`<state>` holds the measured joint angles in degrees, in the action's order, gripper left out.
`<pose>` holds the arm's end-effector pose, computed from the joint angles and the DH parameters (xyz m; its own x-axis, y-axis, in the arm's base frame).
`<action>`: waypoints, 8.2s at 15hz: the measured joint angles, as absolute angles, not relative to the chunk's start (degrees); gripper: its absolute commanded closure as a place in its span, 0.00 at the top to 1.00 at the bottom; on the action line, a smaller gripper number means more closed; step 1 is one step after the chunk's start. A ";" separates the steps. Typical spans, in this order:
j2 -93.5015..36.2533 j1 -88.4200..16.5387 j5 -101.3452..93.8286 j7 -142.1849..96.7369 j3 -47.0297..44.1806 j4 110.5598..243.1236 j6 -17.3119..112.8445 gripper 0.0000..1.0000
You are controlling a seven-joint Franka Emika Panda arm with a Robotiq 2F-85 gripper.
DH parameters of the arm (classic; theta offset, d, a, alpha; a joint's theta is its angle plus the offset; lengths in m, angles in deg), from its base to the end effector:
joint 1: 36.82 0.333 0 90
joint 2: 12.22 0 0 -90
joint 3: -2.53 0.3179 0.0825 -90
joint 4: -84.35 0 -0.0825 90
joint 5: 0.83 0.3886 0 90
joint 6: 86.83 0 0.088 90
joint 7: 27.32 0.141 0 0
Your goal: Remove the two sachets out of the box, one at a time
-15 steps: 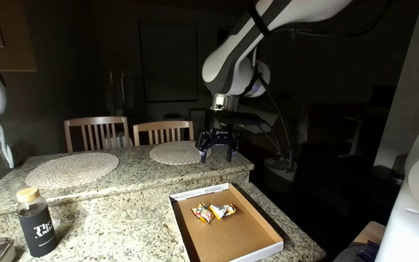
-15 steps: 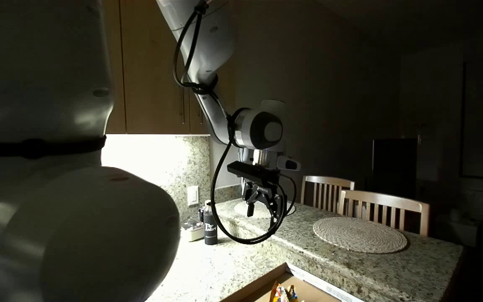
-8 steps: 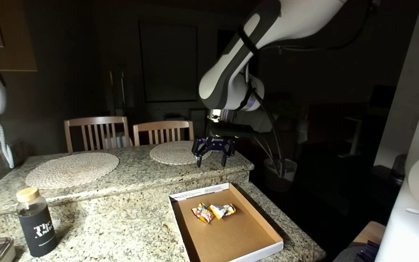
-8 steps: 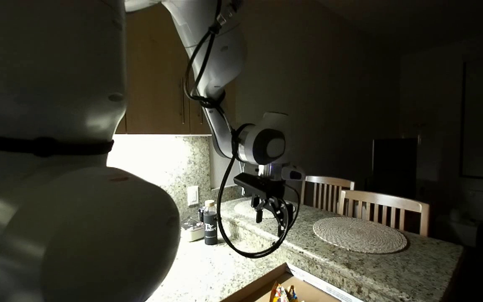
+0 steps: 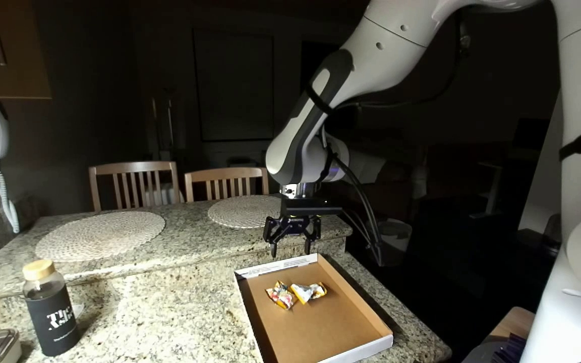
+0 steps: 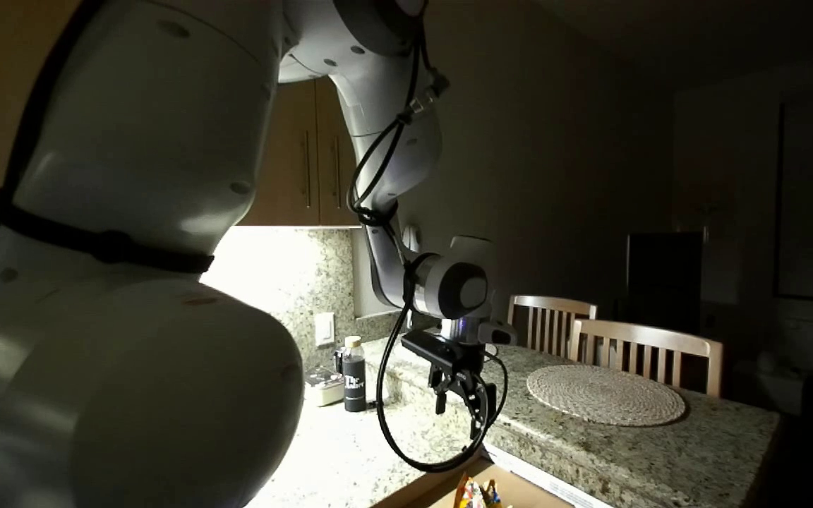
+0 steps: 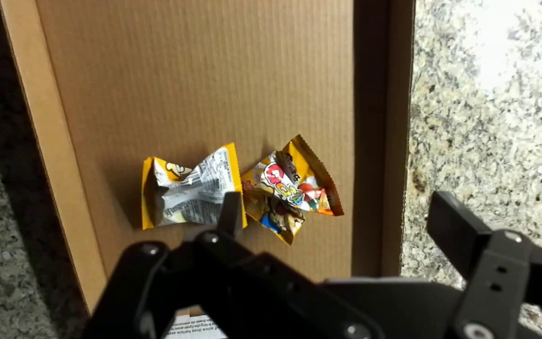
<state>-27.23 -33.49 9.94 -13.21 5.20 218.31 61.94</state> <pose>0.5176 0.0549 0.1870 0.9540 -0.2974 -0.0389 -0.2998 -0.9485 -0.1018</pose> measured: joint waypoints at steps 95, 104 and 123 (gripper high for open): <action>-75.05 -26.62 6.22 13.73 -4.61 161.55 27.04 0.47; -75.11 -26.34 3.94 18.73 -5.68 161.42 22.95 0.01; -62.91 -26.34 2.69 18.33 -5.86 170.70 30.12 0.34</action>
